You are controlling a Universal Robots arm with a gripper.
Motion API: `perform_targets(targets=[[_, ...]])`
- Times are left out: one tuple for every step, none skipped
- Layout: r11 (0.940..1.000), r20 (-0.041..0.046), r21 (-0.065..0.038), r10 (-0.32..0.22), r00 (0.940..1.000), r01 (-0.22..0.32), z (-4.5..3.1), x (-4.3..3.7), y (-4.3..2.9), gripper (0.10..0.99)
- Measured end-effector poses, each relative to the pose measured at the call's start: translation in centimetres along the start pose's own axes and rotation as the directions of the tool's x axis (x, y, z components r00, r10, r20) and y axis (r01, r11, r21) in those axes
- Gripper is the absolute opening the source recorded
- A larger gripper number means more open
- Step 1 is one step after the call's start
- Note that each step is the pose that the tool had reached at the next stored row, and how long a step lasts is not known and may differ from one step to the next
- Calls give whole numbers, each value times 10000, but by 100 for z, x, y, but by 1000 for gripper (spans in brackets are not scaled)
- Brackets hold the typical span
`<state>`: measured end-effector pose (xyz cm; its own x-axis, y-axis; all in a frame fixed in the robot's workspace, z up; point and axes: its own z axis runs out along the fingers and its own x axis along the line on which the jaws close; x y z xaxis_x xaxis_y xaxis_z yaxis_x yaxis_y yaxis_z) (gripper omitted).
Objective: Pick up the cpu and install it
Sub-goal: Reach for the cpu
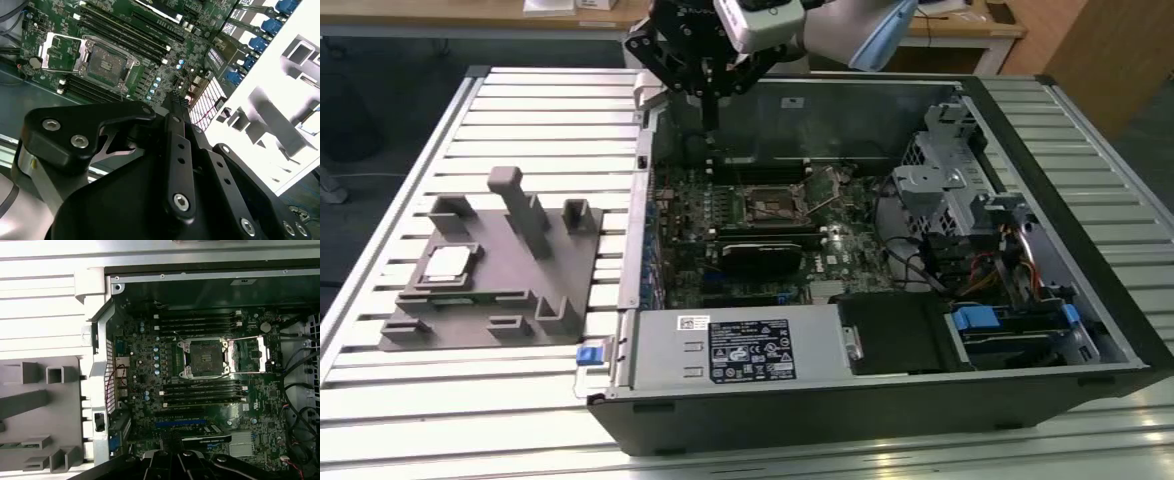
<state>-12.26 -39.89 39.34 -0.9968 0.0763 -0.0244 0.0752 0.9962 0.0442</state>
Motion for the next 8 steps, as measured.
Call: perform_targets(targets=[[10000, 1, -1, 0, 10000, 0, 0, 4, 0, 106], [10000, 1, -1, -1, 10000, 1, 0, 12, -2, 106], [10000, 1, -1, -1, 10000, 1, -1, 23, -2, 106], [10000, 1, -1, -1, 10000, 1, -1, 39, -3, 106], [10000, 1, -1, -2, 10000, 2, -1, 61, -5, 106], [10000, 1, -1, -2, 10000, 2, -2, 85, -7, 106], [10000, 1, -2, -1, 10000, 1, -2, 111, -9, 106], [10000, 1, -1, 0, 10000, 0, -4, 139, -11, 106]])
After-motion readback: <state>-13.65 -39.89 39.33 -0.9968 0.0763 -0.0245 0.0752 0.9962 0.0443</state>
